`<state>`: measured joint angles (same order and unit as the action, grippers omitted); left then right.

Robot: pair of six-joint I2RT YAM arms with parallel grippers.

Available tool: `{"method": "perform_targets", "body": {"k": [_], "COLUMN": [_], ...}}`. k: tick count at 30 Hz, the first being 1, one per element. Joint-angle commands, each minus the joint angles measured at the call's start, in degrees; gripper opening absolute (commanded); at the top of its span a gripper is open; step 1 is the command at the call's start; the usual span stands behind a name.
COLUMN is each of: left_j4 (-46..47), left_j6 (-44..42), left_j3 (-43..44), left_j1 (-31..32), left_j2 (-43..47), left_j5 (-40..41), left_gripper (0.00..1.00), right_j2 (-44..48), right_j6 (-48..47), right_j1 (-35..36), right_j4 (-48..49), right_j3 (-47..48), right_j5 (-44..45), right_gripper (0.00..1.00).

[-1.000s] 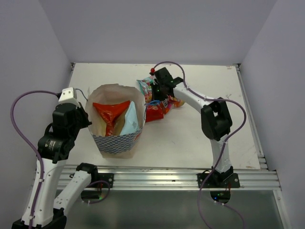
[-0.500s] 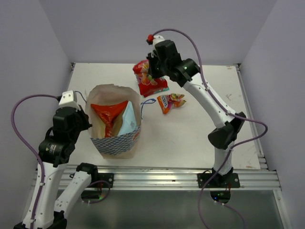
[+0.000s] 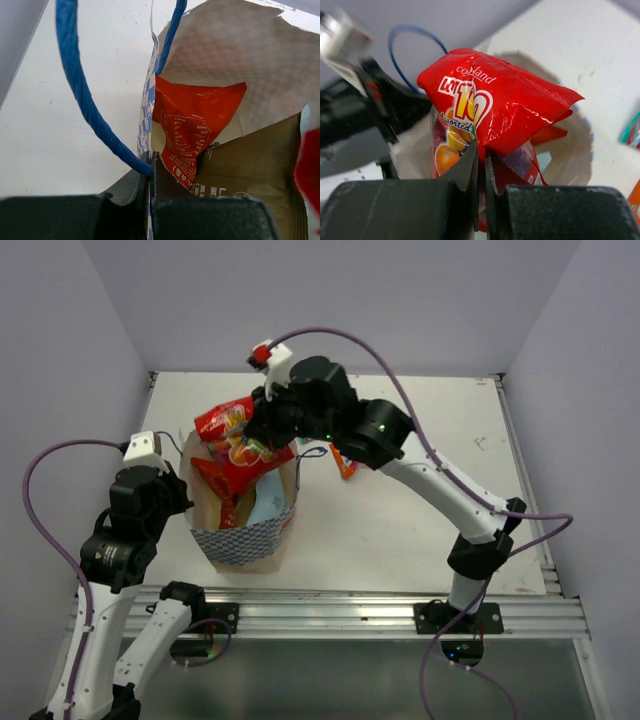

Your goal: Place the snacks into the paper bag

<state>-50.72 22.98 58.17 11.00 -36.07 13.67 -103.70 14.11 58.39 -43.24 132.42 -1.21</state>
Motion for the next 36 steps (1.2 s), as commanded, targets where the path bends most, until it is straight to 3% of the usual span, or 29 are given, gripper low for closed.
{"method": "perform_targets", "body": {"k": [1, 6, 13, 14, 15, 16, 18, 20, 23, 25, 28, 36], "left_j4": [0.0, -0.1, -0.3, -0.3, -0.1, 0.2, 0.2, 0.2, 0.4, 0.8, 1.1, 0.9], "left_j6": [0.0, 0.5, 0.9, 1.0, 1.0, 1.0, 1.0, 0.7, 0.5, 0.5, 0.3, 0.0], "left_j3": [-1.0, -1.5, -2.0, -2.2, -2.2, -2.3, -2.2, -2.2, -2.4, -2.6, -2.5, -1.2], "left_j1": [0.1, 0.1, 0.1, 0.1, 0.1, 0.1, 0.1, 0.1, 0.1, 0.1, 0.1, 0.1], "left_j2": [0.9, 1.6, 2.3, 2.3, 2.2, 2.1, 1.7, 1.5, 1.3, 1.3, 1.0, 0.2], "left_j5": [-0.9, -0.8, -0.4, -0.5, -0.6, -0.7, -0.7, -0.8, -0.8, -1.0, -1.0, -0.2], "left_gripper": [0.00, 0.00, 0.00, 0.00, 0.00, 0.00, 0.00, 0.00, 0.00, 0.00, 0.00, 0.00], "right_j2": [-1.0, -3.6, -8.8, -9.1, -9.2, -8.5, -7.0, -4.2, -1.0, 0.2, 0.6, -11.3], "right_j6": [1.4, 1.6, 0.7, 0.6, 0.4, 0.0, -2.8, -8.0, -7.4, -5.4, -5.4, -3.7], "right_j1": [3.1, 5.5, 8.4, 8.7, 8.9, 9.1, 9.1, 8.4, -0.1, -10.2, -19.4, -30.3], "right_j4": [1.8, 4.8, 1.3, 0.1, -0.5, -1.0, -3.3, -5.1, -5.2, -4.4, -0.5, 4.4], "right_j3": [-7.1, -14.6, -7.6, -7.1, -6.3, -5.9, -3.7, -1.6, 0.5, -1.5, -7.9, -18.5], "right_j5": [-2.7, -4.4, -7.5, -7.3, -6.9, -6.1, 0.7, 11.3, 14.3, 11.9, 12.1, 11.8], "right_gripper": [0.00, 0.00, 0.02, 0.12, 0.44, 0.64, 0.90, 0.98, 0.99, 0.99, 0.99, 0.97]}}
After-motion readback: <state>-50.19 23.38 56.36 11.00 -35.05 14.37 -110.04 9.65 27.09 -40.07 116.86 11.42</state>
